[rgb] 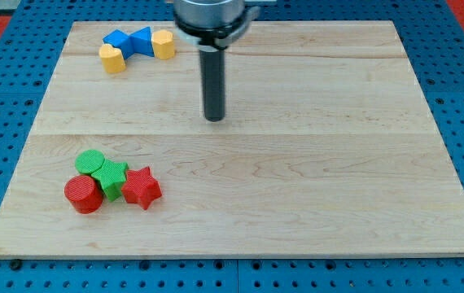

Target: Push the yellow heart along with the blue cube slightly up

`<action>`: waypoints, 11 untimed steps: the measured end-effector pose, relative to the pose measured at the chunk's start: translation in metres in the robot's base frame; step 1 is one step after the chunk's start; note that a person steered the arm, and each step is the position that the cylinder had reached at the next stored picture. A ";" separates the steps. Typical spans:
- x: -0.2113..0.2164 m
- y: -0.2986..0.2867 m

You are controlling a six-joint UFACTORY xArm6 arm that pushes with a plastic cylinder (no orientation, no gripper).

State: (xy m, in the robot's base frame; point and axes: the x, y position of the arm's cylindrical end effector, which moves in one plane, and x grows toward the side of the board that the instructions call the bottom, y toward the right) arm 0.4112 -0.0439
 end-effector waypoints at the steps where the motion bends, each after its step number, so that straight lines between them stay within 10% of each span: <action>1: 0.000 -0.018; 7: -0.009 -0.082; 8: -0.043 -0.159; 11: -0.092 -0.149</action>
State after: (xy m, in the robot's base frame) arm 0.3194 -0.1932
